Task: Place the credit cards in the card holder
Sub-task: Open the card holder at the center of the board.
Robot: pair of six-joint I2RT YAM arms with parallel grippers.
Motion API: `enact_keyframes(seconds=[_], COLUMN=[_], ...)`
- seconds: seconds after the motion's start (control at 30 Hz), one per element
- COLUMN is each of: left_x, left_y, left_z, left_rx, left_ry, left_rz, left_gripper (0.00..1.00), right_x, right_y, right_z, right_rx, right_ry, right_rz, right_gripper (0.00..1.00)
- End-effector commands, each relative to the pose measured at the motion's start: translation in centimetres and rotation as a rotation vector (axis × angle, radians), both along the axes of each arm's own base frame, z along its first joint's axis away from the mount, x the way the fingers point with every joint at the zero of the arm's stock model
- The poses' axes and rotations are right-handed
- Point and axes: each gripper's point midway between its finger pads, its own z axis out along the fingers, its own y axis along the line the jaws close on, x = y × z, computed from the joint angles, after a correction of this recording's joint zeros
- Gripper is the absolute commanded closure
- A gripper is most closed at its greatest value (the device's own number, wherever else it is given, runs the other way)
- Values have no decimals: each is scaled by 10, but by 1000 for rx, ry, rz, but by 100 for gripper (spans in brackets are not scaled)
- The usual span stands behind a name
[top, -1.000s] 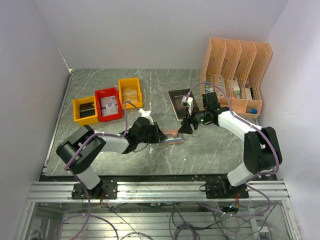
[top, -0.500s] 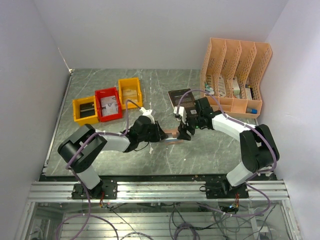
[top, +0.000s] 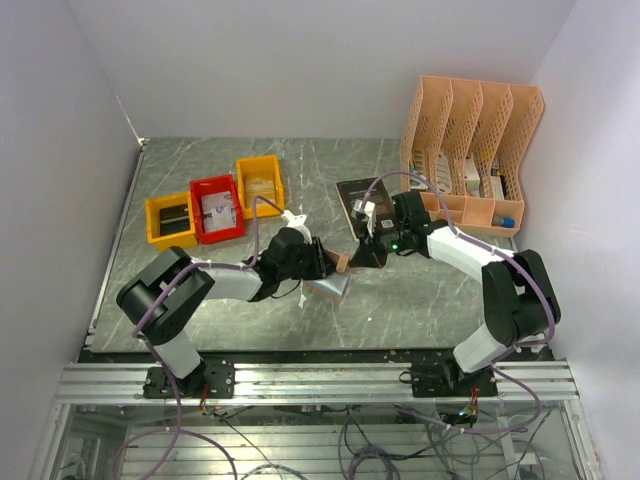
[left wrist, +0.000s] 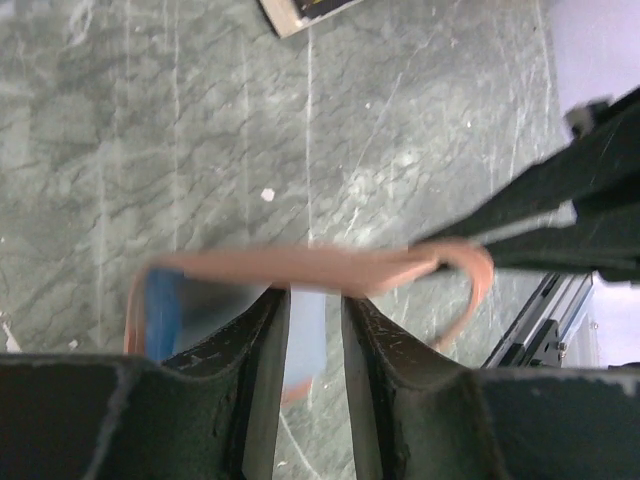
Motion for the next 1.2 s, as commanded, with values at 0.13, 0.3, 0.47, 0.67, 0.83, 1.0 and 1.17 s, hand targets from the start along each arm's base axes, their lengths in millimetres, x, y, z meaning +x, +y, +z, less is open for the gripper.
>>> enact_keyframes(seconds=[0.13, 0.3, 0.47, 0.67, 0.83, 1.0, 1.17], left_x=[11, 14, 16, 18, 19, 18, 16], left_y=[-12, -18, -33, -40, -45, -43, -32], left_z=[14, 5, -7, -14, -26, -53, -79], left_rx=[-46, -31, -70, -87, -36, 76, 219], left_ry=[-59, -39, -24, -8, 4, 38, 59], left_rz=[-5, -16, -57, -65, -61, -56, -42], left_gripper=[62, 62, 61, 60, 59, 60, 61], right_x=[-28, -16, -3, 10, 20, 27, 40], right_y=[1, -15, -29, -48, -64, -71, -82], right_z=[22, -4, -23, -36, -44, -39, -23], right_rx=[229, 157, 66, -36, -129, -165, -196], right_ry=[339, 393, 407, 333, 266, 201, 85], right_rz=[-196, -375, -473, -548, -583, -576, -592], right_gripper=[100, 100, 100, 92, 87, 65, 65])
